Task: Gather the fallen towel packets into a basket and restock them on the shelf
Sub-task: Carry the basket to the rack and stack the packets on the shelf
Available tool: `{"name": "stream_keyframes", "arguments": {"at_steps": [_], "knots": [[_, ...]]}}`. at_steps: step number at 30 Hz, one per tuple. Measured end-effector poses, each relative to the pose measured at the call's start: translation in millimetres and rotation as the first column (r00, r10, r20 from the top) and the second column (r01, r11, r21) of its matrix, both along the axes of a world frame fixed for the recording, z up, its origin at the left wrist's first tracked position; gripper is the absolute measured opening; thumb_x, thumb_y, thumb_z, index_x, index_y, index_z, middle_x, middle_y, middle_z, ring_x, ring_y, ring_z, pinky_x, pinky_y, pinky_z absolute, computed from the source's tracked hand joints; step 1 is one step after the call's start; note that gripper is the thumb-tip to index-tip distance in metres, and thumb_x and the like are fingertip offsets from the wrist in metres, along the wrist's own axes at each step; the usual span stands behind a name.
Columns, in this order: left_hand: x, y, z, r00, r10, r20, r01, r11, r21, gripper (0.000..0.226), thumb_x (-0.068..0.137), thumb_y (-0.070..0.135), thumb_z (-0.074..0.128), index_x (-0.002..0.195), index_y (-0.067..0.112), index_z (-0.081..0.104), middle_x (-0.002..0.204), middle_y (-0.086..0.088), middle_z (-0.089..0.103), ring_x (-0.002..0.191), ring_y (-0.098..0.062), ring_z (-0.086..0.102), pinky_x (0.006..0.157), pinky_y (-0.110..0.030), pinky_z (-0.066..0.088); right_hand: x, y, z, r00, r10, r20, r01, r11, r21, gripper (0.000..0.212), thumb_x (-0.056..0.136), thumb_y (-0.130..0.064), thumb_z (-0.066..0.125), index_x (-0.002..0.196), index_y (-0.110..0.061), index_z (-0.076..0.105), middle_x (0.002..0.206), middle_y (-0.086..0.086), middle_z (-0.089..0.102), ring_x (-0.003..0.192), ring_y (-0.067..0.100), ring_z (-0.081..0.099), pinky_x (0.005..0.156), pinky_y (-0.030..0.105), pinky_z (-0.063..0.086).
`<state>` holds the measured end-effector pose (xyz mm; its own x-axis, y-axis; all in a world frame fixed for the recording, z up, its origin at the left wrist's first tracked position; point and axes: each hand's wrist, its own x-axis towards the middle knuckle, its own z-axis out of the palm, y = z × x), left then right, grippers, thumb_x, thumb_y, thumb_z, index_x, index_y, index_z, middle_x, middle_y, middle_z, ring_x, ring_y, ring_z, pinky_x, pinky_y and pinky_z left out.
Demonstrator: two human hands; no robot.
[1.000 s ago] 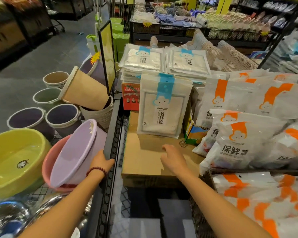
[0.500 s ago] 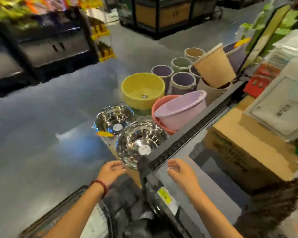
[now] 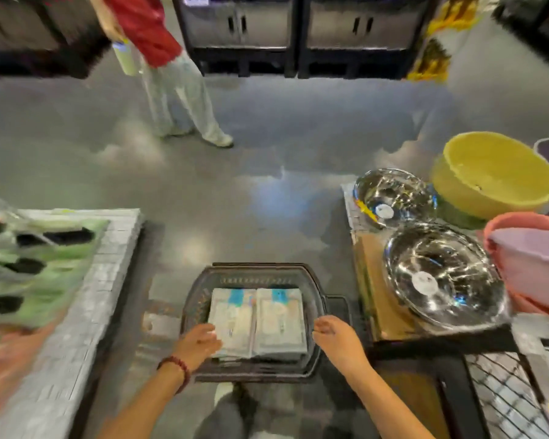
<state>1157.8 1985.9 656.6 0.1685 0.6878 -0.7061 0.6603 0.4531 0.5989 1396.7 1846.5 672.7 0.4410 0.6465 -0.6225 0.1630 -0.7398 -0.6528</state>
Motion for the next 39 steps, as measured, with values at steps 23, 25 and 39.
{"name": "stream_keyframes", "arguments": {"at_steps": [23, 25, 39], "knots": [[-113.1, 154.4, -347.7, 0.949, 0.057, -0.311, -0.03, 0.996, 0.088, 0.053, 0.075, 0.023, 0.078, 0.116, 0.003, 0.049, 0.113, -0.02, 0.058, 0.102, -0.034, 0.056, 0.086, -0.038, 0.044, -108.0, 151.8, -386.9, 0.998, 0.05, 0.047, -0.026, 0.908, -0.417, 0.046, 0.092, -0.012, 0.054, 0.137, -0.006, 0.042, 0.139, 0.011, 0.046, 0.121, 0.027, 0.049, 0.093, 0.029, 0.042], [-105.9, 151.2, -370.0, 0.939, 0.139, -0.316, -0.082, 0.979, 0.185, 0.045, 0.077, 0.024, 0.076, 0.101, 0.008, 0.041, 0.098, -0.016, 0.055, 0.084, -0.029, 0.053, 0.073, -0.035, 0.042, -91.0, 151.5, -412.6, 0.979, 0.011, 0.202, 0.072, 0.913, -0.401, 0.044, 0.088, -0.014, 0.061, 0.129, -0.004, 0.047, 0.128, 0.014, 0.053, 0.104, 0.027, 0.055, 0.08, 0.029, 0.046], [-100.6, 128.8, -419.2, 0.795, 0.309, -0.522, -0.003, 0.862, 0.506, 0.034, 0.091, 0.024, 0.058, 0.115, 0.006, 0.045, 0.102, -0.019, 0.063, 0.087, -0.04, 0.062, 0.072, -0.044, 0.048, -50.0, 144.8, -492.0, 0.913, 0.014, 0.409, 0.249, 0.774, -0.582, 0.101, 0.066, -0.043, 0.082, 0.136, 0.006, 0.028, 0.137, 0.023, 0.037, 0.126, 0.039, 0.039, 0.095, 0.049, 0.042]]}}
